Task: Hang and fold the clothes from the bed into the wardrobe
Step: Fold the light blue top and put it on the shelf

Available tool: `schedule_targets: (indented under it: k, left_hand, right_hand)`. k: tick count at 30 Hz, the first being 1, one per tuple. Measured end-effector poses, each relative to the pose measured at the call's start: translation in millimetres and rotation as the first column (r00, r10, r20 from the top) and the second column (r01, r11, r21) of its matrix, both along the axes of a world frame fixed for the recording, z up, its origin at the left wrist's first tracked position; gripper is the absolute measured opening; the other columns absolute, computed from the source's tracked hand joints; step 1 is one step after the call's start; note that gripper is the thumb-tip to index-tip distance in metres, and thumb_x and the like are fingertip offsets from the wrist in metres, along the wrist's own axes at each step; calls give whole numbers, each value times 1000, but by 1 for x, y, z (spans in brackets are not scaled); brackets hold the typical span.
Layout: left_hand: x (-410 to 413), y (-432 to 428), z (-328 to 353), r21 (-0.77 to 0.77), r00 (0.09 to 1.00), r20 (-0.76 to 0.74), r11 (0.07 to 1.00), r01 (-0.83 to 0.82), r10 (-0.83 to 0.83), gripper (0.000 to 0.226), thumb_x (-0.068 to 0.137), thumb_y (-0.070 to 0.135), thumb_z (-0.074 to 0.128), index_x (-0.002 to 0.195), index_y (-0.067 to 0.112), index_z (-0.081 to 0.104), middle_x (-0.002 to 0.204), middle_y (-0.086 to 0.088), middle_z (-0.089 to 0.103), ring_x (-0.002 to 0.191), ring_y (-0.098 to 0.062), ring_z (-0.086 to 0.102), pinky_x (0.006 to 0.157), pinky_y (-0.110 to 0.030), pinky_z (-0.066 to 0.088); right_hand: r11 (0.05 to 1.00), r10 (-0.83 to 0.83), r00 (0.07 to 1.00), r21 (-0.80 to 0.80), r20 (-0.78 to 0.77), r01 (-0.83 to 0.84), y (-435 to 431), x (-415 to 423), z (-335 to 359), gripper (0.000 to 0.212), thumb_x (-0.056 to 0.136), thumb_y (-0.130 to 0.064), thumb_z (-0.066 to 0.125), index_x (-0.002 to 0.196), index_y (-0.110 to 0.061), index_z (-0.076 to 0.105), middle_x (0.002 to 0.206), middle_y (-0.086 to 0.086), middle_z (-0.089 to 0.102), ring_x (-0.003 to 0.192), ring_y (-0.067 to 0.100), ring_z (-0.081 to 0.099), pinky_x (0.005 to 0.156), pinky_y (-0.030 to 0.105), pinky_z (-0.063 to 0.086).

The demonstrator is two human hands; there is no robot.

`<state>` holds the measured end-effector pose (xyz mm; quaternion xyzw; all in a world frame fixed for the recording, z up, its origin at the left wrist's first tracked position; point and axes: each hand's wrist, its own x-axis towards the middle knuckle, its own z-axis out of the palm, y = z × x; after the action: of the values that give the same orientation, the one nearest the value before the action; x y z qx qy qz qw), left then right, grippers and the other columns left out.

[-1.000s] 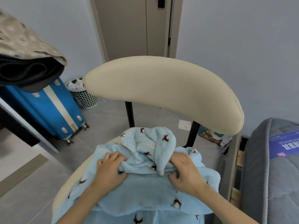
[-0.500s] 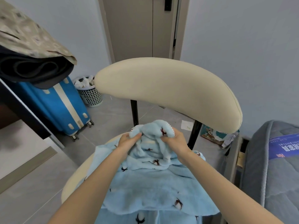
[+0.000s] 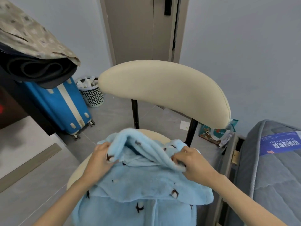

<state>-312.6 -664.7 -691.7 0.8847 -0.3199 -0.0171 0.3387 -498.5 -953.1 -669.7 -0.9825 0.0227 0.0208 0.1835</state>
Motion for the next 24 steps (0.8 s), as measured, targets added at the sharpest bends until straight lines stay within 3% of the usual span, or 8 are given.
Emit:
schedule_targets:
  k: [3,7,11,14,16,20,22,24]
  left_hand:
    - [-8,26,3,461,832,378,862,211,-405,20,79,18,55,88,24,72,119,0,60,106,-23,52,73,-28,45]
    - [5,19,21,508,906,220,836,210,-361,29,87,15,49,106,24,69,138,6,49,126,-11,43,90,-17,33]
    - [6,-5,43,426,984,37,894,140,-172,14,96,34,40,105,38,50,111,8,59,95,-13,52,66,-26,37]
    - [-6,-26,49,386,976,50,906,175,-210,46,83,53,60,124,41,43,114,17,48,106,-7,42,78,-30,40]
    - [-19,-32,51,480,925,166,847,226,-341,41,83,27,63,122,31,50,112,12,51,106,-12,50,72,-30,44]
    - [-29,-11,49,611,702,431,756,235,-567,41,57,-3,75,89,20,64,83,3,58,73,-16,58,44,-28,40]
    - [-37,1,36,759,739,236,595,265,-631,33,75,11,62,105,24,55,96,5,54,88,-15,54,59,-32,44]
    - [-50,0,29,801,888,-23,523,291,-460,19,84,34,48,101,27,48,96,9,50,91,-14,50,66,-30,37]
  right_hand:
    - [999,34,895,14,-445,-31,6,-13,2,19,79,-22,55,95,-31,49,102,0,47,101,23,46,81,33,43]
    - [995,-47,951,-94,-307,19,13,4,5,31,101,-40,35,120,-20,49,94,5,61,91,25,55,83,39,39]
    - [998,-60,954,-39,-295,50,26,16,6,66,80,-79,43,132,-40,36,84,-9,53,100,19,54,93,40,36]
    - [999,-39,974,-2,-224,40,41,17,-6,40,83,-46,64,112,-26,45,97,-5,57,91,19,52,78,36,39]
    - [999,-26,994,29,-105,29,45,17,-8,18,83,-17,57,93,-21,43,90,-3,51,84,22,50,69,37,39]
    - [993,14,997,-116,73,-6,32,11,7,23,75,0,45,82,-20,37,84,-5,40,74,18,38,53,32,23]
    - [977,63,998,-202,-29,-67,31,2,3,22,78,-2,45,83,-22,37,86,-5,39,76,17,39,54,30,25]
    - [981,84,951,-145,-297,-132,36,-7,-5,17,86,-15,53,89,-25,40,93,-6,41,83,17,41,63,30,33]
